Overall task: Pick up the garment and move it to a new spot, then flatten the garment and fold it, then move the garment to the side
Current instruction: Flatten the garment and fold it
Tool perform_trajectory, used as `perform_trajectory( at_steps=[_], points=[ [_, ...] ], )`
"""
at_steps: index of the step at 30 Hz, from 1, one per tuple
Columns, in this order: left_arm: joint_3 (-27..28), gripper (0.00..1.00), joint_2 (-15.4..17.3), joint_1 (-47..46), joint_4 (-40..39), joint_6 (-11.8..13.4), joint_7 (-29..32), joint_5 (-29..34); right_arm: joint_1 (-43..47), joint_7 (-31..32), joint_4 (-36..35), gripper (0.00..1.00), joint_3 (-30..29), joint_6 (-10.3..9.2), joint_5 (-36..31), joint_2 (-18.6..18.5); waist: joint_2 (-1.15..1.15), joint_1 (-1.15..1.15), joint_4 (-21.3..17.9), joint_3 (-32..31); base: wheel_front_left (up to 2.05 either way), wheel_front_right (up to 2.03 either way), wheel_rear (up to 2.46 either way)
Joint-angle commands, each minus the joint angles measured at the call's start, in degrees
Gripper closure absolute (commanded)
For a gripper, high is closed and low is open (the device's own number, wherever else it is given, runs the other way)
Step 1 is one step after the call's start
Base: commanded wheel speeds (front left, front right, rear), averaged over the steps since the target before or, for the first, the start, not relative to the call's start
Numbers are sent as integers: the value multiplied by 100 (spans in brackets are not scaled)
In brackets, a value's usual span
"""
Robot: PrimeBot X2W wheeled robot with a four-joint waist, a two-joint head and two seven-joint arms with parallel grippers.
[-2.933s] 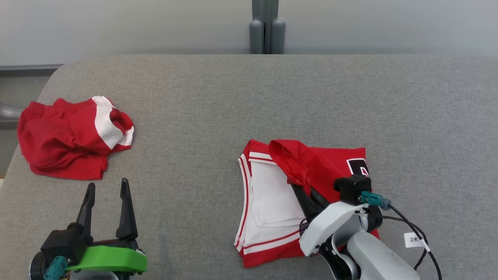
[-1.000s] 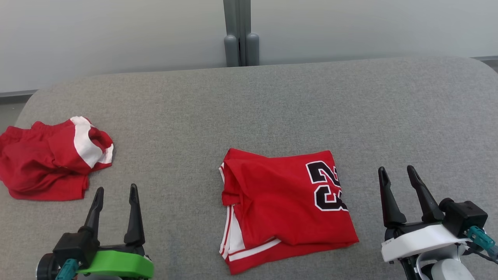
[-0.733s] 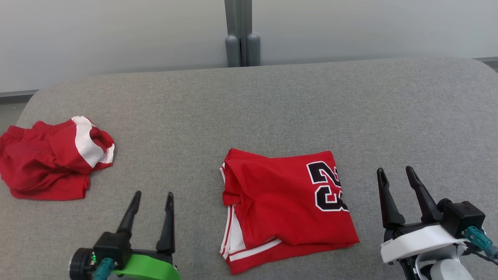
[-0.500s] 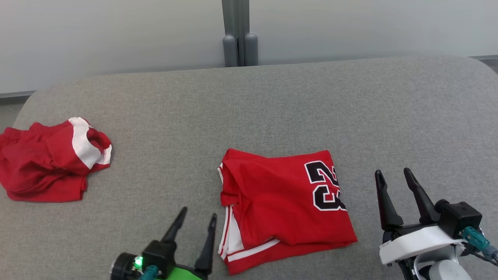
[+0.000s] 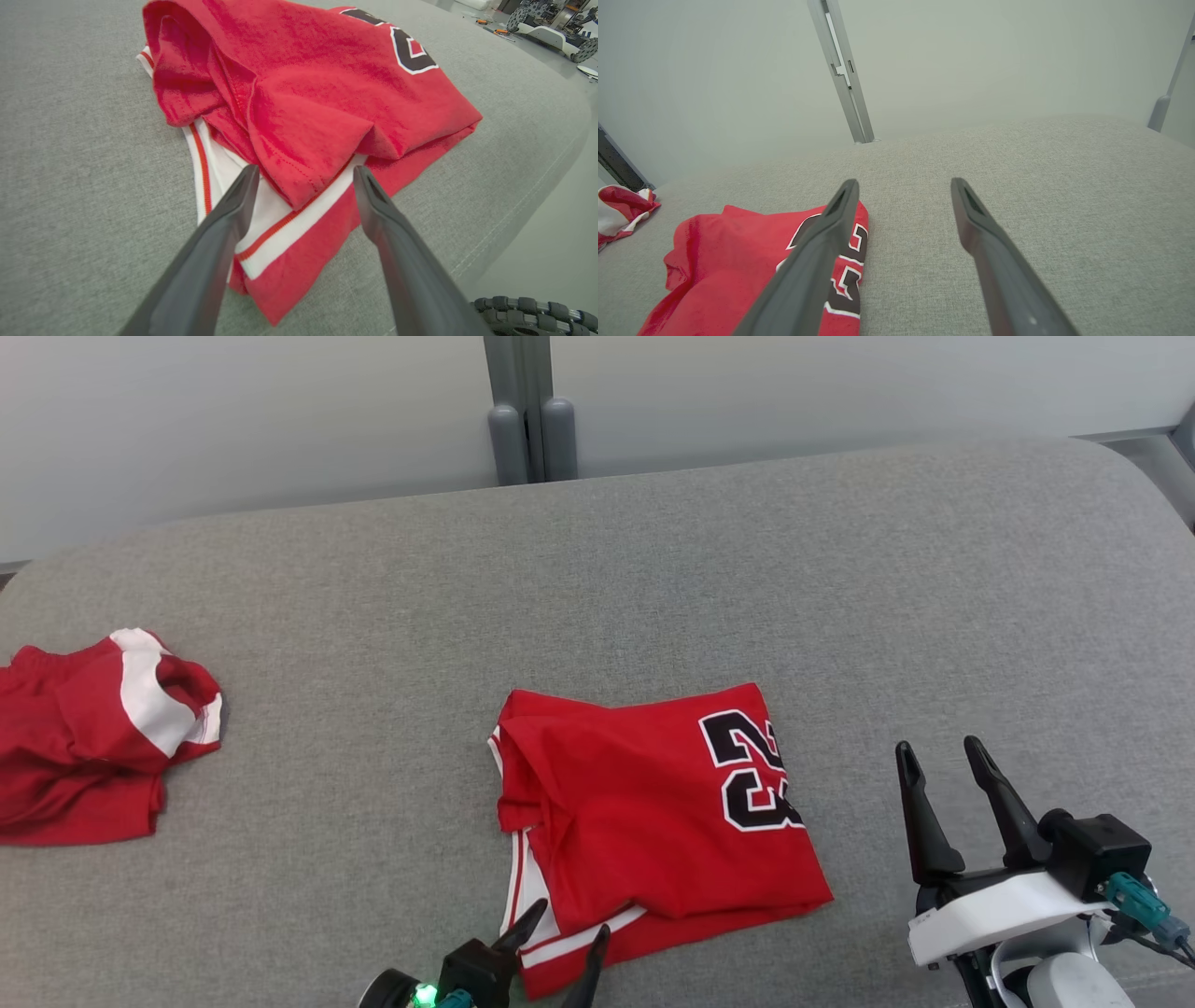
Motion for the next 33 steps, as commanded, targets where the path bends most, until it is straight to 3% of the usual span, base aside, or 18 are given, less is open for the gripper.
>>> perform_trajectory(
  at_steps=[1, 7, 9, 10, 28, 29, 30, 31, 33],
  points=[
    [-15, 0, 53, -131, 95, -13, -2, -62, -54, -15, 14, 0, -20, -6, 26, -19, 0, 0, -68, 52, 0, 0, 0],
    [-83, 0, 40, -268, 313, -13, -2, -199, -81, -15, 7, 0, -24, -6, 25, -2, 0, 0, -143, 99, 0, 0, 0],
    [-122, 60, 27, -325, 343, -14, -2, -233, -84, -15, 2, 0, -35, -6, 23, 6, 0, 0, -147, 104, 0, 0, 0],
    [-134, 100, 22, -354, 334, -14, -2, -225, -80, -15, -3, 0, -39, -6, 22, 9, 0, 0, -144, 105, 0, 0, 0],
    [-151, 100, 346, 139, -226, -13, -2, -131, 74, -16, 62, 0, -174, -6, -19, 48, 0, 0, 128, 43, 0, 0, 0],
    [-181, 95, 337, 156, -210, -13, -2, -141, 77, -16, 78, 0, -178, -6, -19, 45, 0, 0, 141, 40, 0, 0, 0],
    [-190, 53, 328, 157, -202, -13, -2, -136, 78, -16, 89, 0, -180, -6, -18, 44, 0, 0, 149, 38, 0, 0, 0],
    [-187, 0, 307, 154, -200, -13, -2, -132, 78, -16, 102, 0, -180, -7, -16, 42, 0, 0, 158, 33, 0, 0, 0],
    [-134, 0, 258, 145, -237, -13, -2, -149, 78, -16, 121, 0, -179, -6, -12, 38, 0, 0, 171, 25, 0, 0, 0]
  ],
)
